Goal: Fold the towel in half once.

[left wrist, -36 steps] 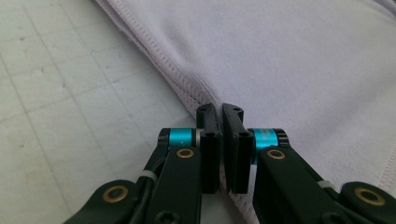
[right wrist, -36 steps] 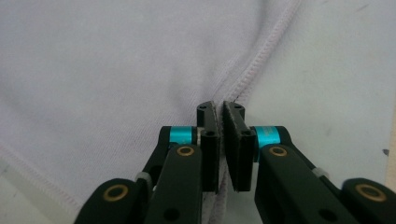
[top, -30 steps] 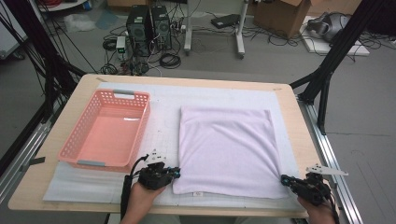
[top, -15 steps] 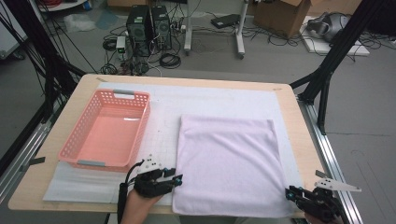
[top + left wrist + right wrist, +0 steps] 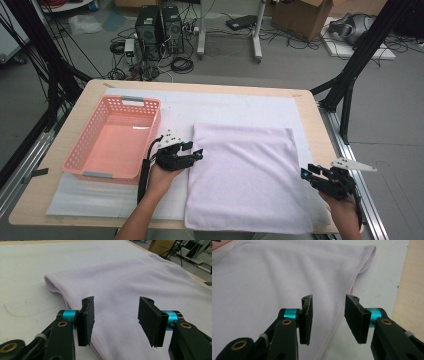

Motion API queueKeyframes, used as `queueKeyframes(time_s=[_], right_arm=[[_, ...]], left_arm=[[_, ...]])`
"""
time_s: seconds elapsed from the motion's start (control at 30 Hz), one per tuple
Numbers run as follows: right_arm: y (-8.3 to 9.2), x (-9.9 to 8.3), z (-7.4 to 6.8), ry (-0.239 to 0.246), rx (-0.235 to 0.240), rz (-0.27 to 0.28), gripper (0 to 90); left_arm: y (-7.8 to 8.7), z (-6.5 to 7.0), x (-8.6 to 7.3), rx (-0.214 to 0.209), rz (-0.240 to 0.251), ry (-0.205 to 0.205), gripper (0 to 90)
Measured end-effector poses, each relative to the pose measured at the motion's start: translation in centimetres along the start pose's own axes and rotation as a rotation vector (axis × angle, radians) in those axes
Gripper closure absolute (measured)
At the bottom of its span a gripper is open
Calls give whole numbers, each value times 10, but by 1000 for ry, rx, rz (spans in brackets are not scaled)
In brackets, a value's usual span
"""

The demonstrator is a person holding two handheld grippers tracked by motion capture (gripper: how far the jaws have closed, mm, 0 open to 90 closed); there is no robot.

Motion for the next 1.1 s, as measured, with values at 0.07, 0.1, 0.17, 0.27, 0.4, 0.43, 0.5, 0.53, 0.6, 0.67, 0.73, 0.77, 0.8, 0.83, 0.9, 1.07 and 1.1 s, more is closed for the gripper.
queueKeyframes(time_s=[0.07, 0.1, 0.17, 0.27, 0.4, 0.43, 0.5, 0.53, 0.6, 0.67, 0.73, 0.77, 0.8, 0.83, 0.9, 1.07, 1.1], right_arm=[[-14, 16, 8, 4, 10, -17, 559], [-14, 16, 8, 4, 10, -17, 559], [-23, 26, 14, 3, 17, -13, 539], [-38, 42, 25, 5, 6, -25, 511], [-47, 53, 38, -21, 5, -35, 495], [-50, 56, 42, -25, 3, -35, 494], [-54, 62, 48, -41, 3, -35, 494], [-55, 66, 51, -41, 1, -37, 494], [-59, 72, 56, -50, 4, -35, 495], [-63, 78, 60, -54, 2, -37, 494], [-69, 83, 64, -54, 6, -45, 485], [-71, 85, 65, -56, 4, -51, 477], [-75, 86, 67, -61, 6, -46, 469], [-82, 88, 70, -70, 3, -62, 462], [-86, 88, 71, -75, 4, -74, 462], [-109, 86, 77, -83, 8, -116, 464], [-109, 86, 77, -83, 8, -116, 464]], left_arm=[[-6, -6, 8, 17, -4, 1, 475], [-8, -9, 12, 19, -7, 2, 475], [-13, -16, 18, 38, -6, 12, 476], [-21, -25, 24, 71, 1, 15, 487], [-33, -40, 24, 104, -35, 48, 474], [-35, -43, 26, 106, -38, 55, 473], [-37, -47, 33, 113, -29, 61, 473], [-39, -49, 35, 113, -27, 64, 471], [-43, -53, 39, 121, -33, 74, 471], [-47, -57, 40, 128, -22, 89, 471], [-54, -62, 36, 139, -40, 116, 470], [-57, -64, 33, 149, -61, 113, 471], [-60, -66, 31, 156, -73, 116, 472], [-62, -68, 31, 163, -80, 135, 472], [-63, -72, 32, 157, -91, 156, 467], [-76, -70, 38, 149, -142, 132, 460], [-78, -70, 39, 160, -146, 130, 460]])
Point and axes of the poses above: each handheld gripper's, and its own axes: y roughly backward along the jaws, x roughly out of its top, z roughly to its right, the point moved 4 cm from there along -y, roughly forward along the jaws, and after that the axes turned 12 degrees about -z, right-handed, at the moved point
